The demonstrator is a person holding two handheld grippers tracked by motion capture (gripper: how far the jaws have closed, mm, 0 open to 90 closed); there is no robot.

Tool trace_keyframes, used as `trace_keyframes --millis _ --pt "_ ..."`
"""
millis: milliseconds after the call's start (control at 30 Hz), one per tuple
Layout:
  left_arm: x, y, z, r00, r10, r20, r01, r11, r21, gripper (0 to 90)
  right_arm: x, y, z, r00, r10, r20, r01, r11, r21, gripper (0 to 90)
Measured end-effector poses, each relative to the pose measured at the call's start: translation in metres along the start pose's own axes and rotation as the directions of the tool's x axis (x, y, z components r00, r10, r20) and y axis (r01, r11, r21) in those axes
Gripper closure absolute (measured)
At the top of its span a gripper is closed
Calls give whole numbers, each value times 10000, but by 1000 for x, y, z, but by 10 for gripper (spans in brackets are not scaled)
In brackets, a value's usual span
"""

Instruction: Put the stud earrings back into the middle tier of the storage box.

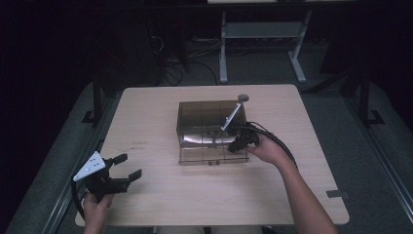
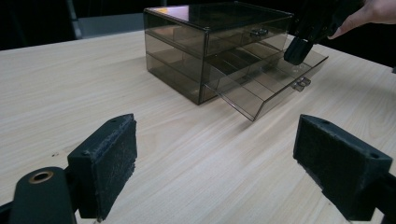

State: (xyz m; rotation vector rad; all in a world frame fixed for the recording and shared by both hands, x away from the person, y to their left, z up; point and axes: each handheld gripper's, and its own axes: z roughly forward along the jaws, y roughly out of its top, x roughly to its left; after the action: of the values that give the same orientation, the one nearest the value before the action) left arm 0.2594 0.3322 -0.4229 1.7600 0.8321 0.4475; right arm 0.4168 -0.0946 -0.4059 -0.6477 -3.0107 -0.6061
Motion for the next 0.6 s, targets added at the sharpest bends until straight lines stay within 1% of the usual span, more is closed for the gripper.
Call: trace_keyframes --millis 333,400,500,600 --pt "-1 0 0 10000 -19 28 19 10000 -55 129 2 -2 -5 9998 44 -181 -48 9998 -216 751" --pt "-1 0 0 10000 -30 46 30 10000 23 129 2 -2 -7 9997 76 -217 -81 9996 -253 737" --pt "-1 0 1 10000 -56 60 56 10000 6 129 2 -4 -9 9996 106 -251 -114 9995 -304 722" --pt "-3 0 0 10000 41 55 -41 10000 5 129 2 -4 -9 9996 144 -263 -152 9994 -312 715"
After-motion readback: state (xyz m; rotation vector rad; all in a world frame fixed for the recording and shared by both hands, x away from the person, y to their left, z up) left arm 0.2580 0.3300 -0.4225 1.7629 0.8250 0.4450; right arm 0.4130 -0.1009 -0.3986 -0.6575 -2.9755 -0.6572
